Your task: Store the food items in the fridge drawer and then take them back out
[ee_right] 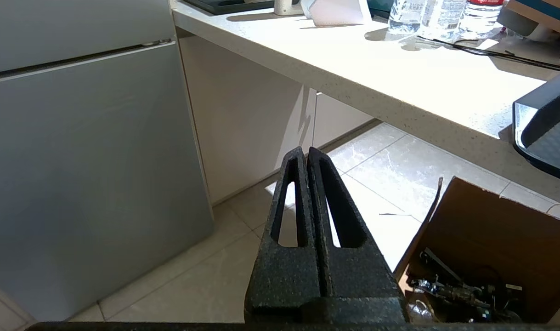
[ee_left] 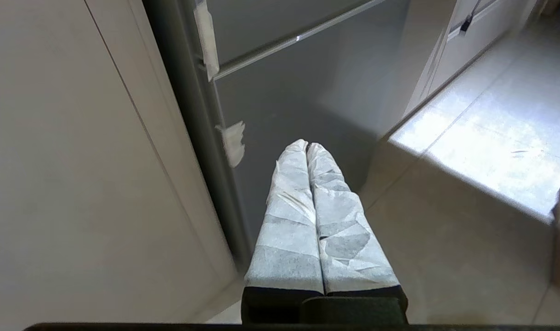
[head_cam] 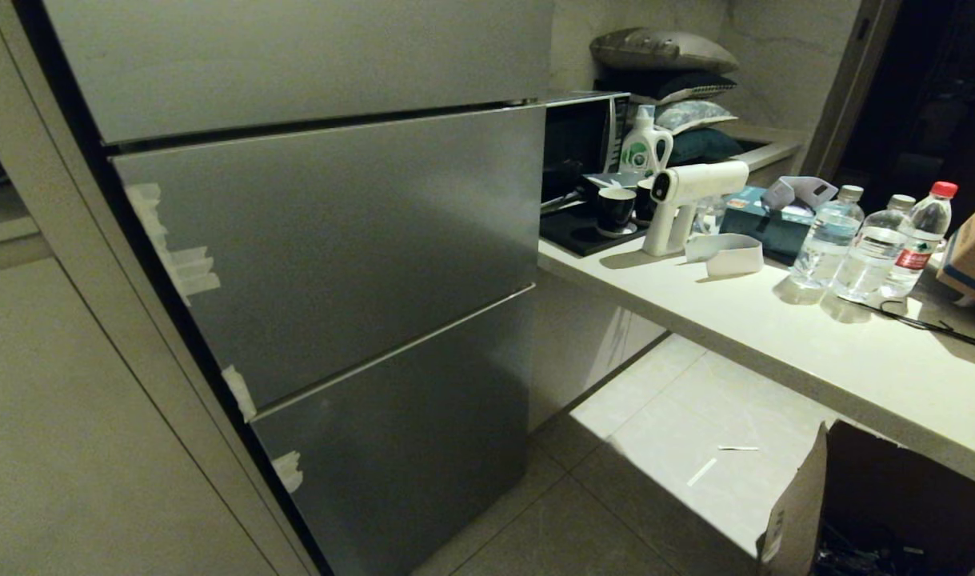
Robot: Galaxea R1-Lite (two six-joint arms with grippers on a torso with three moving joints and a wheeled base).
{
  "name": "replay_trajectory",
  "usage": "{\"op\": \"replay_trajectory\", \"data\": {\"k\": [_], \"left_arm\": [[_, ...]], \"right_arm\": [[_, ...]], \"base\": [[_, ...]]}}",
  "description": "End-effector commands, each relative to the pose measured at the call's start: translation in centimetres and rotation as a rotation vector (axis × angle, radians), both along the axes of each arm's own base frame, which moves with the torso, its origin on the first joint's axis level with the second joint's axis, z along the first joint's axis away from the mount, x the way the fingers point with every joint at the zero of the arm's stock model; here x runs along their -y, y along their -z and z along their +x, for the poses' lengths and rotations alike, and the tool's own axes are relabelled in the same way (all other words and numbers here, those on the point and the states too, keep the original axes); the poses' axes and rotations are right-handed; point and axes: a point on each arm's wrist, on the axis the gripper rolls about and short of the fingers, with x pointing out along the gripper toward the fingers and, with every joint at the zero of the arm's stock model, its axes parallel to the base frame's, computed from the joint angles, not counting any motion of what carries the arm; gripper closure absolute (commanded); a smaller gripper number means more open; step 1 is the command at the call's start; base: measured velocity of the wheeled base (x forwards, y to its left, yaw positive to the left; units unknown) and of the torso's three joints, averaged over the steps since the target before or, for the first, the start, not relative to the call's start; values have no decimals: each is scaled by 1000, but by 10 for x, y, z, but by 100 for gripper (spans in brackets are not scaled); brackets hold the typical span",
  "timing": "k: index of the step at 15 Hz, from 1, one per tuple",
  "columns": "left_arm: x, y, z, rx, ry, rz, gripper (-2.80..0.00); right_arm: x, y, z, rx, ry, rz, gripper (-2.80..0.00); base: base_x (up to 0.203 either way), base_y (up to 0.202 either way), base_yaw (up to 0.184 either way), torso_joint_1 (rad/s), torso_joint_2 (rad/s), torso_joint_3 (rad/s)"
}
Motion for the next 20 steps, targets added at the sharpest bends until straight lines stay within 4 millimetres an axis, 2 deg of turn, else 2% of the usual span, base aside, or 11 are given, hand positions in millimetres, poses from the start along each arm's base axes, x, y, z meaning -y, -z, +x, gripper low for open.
{"op": "replay_trajectory", "data": {"k": [1,2,4,7,11,14,17,20], "left_arm": [[0,-36,-7,92,18,0,0],[0,-49,-3,68,25,-5,0],[1,-81,21,-40,33,-44,0],[2,-122,83,-170,37,-154,0],[-2,-148,174,-238,-8,-258,0],[-25,-161,228,-230,-116,-301,0],[-57,-177,252,-178,-201,-323,0],[-63,-178,264,-180,-190,-405,0]], "right_arm": [[0,8,2,-29,1,0,0],[0,8,2,-29,0,0,0],[0,8,2,-29,-1,2,0],[0,8,2,-29,-1,3,0],[0,8,2,-29,-1,3,0],[0,8,2,-29,-1,3,0],[0,8,2,-29,-1,3,0],[0,8,2,-28,3,-1,0]], "base": [[0,0,0,0,0,0],[0,0,0,0,0,0],[0,0,0,0,0,0],[0,0,0,0,0,0],[0,0,0,0,0,0],[0,0,0,0,0,0],[0,0,0,0,0,0],[0,0,0,0,0,0]]}}
